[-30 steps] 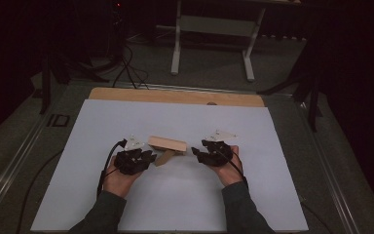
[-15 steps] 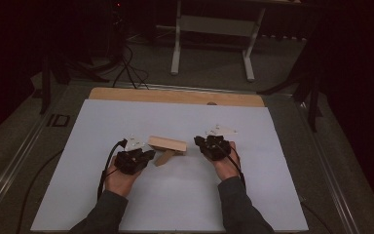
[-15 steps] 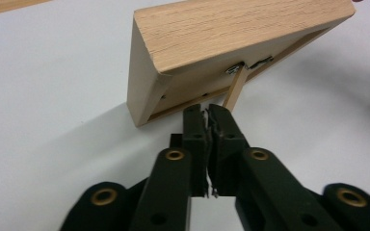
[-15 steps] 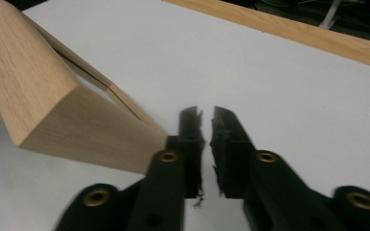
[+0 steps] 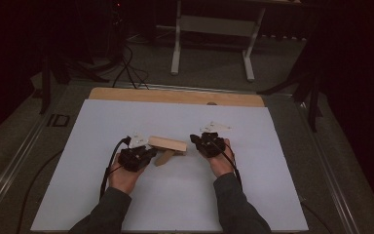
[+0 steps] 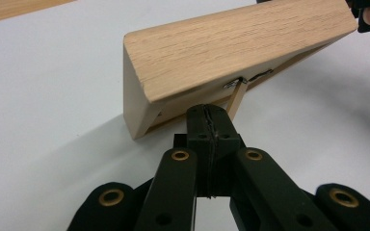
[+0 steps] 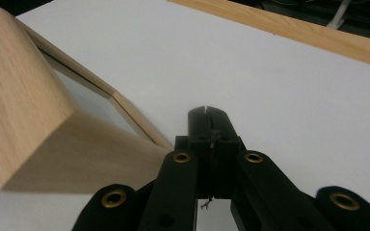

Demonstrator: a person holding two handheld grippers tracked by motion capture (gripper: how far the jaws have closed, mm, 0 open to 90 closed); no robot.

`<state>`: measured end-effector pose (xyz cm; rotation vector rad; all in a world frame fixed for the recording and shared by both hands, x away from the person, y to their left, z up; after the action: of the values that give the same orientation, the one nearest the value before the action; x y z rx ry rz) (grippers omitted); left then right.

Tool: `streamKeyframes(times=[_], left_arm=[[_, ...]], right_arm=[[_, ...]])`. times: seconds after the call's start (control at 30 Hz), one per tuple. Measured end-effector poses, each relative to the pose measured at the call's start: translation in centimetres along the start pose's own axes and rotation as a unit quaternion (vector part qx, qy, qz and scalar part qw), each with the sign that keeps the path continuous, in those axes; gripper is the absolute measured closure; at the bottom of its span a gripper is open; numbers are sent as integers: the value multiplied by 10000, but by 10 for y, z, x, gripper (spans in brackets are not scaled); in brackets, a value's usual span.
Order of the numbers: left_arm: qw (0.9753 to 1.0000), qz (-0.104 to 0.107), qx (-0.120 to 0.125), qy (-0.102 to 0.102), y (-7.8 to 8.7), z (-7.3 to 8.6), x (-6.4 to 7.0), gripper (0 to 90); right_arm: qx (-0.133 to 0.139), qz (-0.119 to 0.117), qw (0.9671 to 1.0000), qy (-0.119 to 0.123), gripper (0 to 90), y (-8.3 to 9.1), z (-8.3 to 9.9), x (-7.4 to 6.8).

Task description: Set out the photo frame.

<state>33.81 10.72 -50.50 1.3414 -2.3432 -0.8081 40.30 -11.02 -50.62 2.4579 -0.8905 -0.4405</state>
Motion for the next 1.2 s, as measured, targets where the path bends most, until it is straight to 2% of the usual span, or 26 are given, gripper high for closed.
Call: streamKeyframes(times=[0.33,0.6,0.8,1.07,1.2], left_arm=[[10000,6,-79,-46,-7,-1,4,897],[9999,17,-105,-14,-9,-2,2,896],[9999,20,-123,-6,-11,-2,1,896],[9999,19,-108,11,-11,-4,0,896],[9999,19,-111,4,-11,-5,0,896]], right_arm=[[-55,-110,9999,75,897,-9,-5,-5],[-2,-286,9995,-107,897,-12,-8,-5],[62,-513,9984,-244,896,-13,-10,-6],[54,-611,9978,-263,895,-13,-10,-7],[18,-633,9978,-185,895,-14,-10,-9]])
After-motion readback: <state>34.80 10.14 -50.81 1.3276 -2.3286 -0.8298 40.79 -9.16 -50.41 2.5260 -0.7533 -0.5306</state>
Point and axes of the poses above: each handheld gripper's, and its own axes: y roughly backward along the jaws, z roughly out of its underside, x roughly to its right, the point moved 4 cm from there along -y, roughly forward along the jaws, and after that the axes turned 8 degrees about -z, right-handed, at the moved point
